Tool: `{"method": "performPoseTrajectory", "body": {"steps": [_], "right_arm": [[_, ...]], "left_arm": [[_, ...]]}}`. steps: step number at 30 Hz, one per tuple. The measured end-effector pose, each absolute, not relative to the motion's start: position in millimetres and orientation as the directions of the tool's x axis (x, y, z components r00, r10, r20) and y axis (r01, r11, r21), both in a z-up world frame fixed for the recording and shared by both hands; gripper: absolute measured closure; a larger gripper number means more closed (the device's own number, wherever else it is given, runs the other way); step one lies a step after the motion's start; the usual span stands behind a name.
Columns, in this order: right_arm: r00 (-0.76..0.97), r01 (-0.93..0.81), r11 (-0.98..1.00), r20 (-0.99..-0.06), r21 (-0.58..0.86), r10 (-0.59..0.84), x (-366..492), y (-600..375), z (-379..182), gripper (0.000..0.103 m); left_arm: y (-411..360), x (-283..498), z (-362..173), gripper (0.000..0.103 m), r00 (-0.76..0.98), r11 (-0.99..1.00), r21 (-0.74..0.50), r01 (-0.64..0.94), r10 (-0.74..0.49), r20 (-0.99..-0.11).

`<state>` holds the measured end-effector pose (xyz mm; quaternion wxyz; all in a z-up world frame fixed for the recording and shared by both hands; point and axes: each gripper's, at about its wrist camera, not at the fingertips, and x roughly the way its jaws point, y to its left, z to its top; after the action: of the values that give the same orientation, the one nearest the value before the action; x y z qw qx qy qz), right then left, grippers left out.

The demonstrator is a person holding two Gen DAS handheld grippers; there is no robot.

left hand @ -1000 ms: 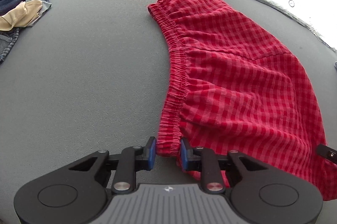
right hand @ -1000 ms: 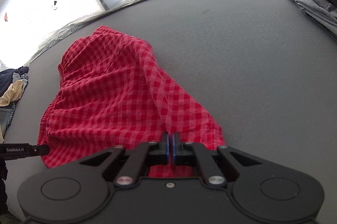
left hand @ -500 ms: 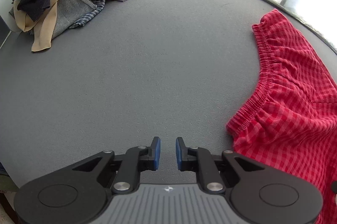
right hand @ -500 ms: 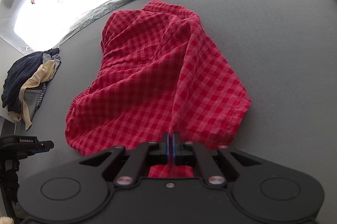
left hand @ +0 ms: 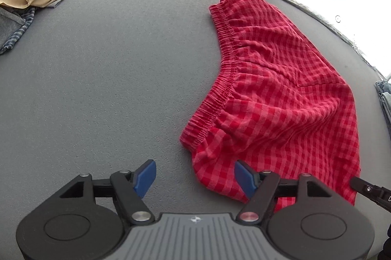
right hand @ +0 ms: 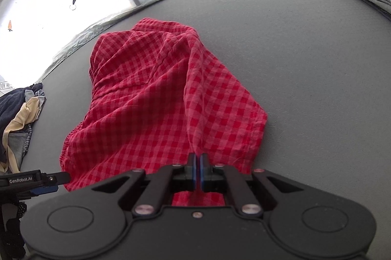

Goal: Fold clothes

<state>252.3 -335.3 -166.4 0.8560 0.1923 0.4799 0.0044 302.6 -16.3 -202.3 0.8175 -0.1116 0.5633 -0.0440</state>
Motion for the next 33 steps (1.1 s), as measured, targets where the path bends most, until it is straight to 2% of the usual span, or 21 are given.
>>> {"method": "performPoseTrajectory", "body": {"steps": [3,5,6,8,12,17,28,33], "right_arm": [[0.54,0.216,0.92,-0.825,0.327,0.167,247,-343,-168,0.1],[0.541,0.233,0.917,-0.827,0.323,0.154,244,-346,-168,0.1],[0.543,0.238,0.916,-0.826,0.323,0.15,243,-348,-167,0.1],[0.546,0.246,0.914,-0.825,0.323,0.145,242,-348,-167,0.1],[0.541,0.238,0.917,-0.828,0.32,0.149,242,-343,-166,0.1],[0.517,0.189,0.935,-0.84,0.299,0.164,248,-327,-167,0.1],[0.46,-0.062,0.929,-0.815,0.366,0.352,277,-262,-152,0.1],[0.456,-0.173,0.928,-0.808,0.331,0.373,294,-229,-142,0.098]], "left_arm": [[-27,305,-208,0.038,0.364,0.97,-0.243,-0.014,-0.222,-0.905],[-33,306,-208,0.059,0.373,0.974,-0.226,0.008,-0.213,-0.903],[-35,306,-208,0.078,0.379,0.978,-0.21,0.013,-0.2,-0.903],[-36,307,-209,0.094,0.385,0.983,-0.185,0.003,-0.172,-0.907],[-18,300,-206,0.099,0.412,0.971,-0.232,-0.053,-0.19,-0.891],[14,286,-197,0.101,0.46,0.959,-0.228,-0.168,-0.128,-0.879],[104,279,-174,0.102,0.523,0.888,-0.201,-0.413,0.051,-0.851],[123,283,-169,0.102,0.53,0.861,-0.209,-0.465,0.081,-0.844]]}}
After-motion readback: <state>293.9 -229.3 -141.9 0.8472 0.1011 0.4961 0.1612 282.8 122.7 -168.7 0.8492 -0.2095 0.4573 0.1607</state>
